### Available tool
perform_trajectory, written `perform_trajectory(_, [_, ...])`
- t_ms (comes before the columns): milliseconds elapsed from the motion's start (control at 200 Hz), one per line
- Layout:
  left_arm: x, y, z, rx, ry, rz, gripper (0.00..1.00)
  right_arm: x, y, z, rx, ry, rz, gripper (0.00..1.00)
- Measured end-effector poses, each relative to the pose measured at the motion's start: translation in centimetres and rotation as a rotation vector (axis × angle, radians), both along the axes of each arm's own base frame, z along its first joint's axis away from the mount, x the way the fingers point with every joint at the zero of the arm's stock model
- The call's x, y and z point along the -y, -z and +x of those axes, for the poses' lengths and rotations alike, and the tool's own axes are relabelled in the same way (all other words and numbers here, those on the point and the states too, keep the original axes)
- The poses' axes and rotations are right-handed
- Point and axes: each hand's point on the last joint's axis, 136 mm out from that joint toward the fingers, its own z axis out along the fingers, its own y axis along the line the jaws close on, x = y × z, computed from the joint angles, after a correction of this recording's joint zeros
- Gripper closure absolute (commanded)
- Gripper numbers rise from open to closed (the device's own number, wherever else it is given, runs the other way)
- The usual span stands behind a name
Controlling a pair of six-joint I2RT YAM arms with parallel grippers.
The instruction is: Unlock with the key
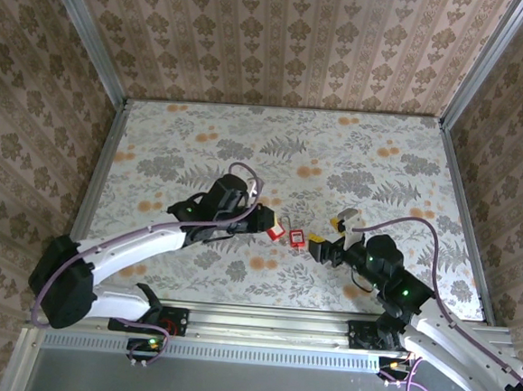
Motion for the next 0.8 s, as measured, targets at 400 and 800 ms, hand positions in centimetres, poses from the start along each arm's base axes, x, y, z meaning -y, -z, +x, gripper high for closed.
perform_trajectory(400, [-8.6, 2.4, -0.8, -0.019, 0.065, 0.462, 1.00, 0.0, 1.4, 0.5, -0.094, 0.018, -0.076, 0.21])
perform_trajectory(800, [-12.6, 6.7, -0.9, -0.164, 0.172, 0.847, 1.00, -0.5, 1.5, 0.0, -0.114, -0.015, -0.070, 0.20])
